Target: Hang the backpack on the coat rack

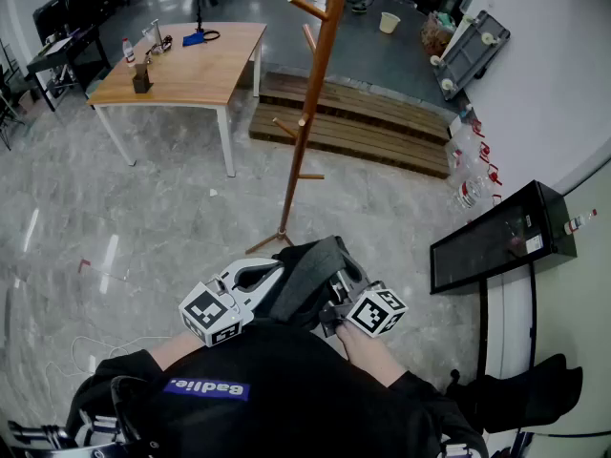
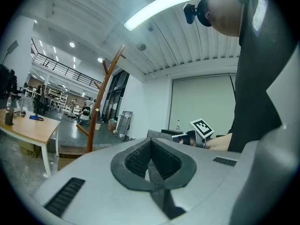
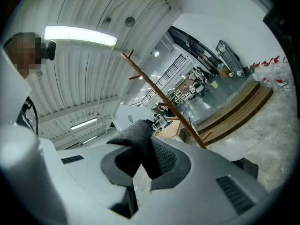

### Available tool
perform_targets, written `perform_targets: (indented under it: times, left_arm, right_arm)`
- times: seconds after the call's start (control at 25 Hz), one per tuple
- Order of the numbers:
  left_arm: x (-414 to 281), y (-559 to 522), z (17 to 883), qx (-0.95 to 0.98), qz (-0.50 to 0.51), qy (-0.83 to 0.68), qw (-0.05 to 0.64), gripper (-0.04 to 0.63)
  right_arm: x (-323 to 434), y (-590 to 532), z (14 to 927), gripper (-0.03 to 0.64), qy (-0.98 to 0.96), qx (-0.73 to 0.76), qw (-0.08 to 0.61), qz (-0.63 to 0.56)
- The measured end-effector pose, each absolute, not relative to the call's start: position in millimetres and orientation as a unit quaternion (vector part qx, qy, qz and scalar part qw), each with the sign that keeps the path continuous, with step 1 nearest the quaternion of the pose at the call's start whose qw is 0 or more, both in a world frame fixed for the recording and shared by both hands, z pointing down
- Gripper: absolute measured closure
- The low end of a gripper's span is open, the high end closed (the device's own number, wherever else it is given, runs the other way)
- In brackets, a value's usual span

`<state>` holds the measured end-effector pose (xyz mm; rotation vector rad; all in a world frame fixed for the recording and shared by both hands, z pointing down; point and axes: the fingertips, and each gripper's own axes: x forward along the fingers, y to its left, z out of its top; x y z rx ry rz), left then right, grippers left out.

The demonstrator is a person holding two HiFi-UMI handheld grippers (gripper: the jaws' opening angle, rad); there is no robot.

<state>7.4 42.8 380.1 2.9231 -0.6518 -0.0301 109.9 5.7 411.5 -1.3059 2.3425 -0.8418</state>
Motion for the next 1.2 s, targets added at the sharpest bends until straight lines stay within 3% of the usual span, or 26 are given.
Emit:
perform_targets:
  times: [1.2]
  left_arm:
    - [-43.1,33.7,383.6,0.971,-0.031,-0.222,0.087,0.586]
  right_arm:
    - [114.9,-29.4,422.4,0.586,0.798,-0.524,0.133,-0.268]
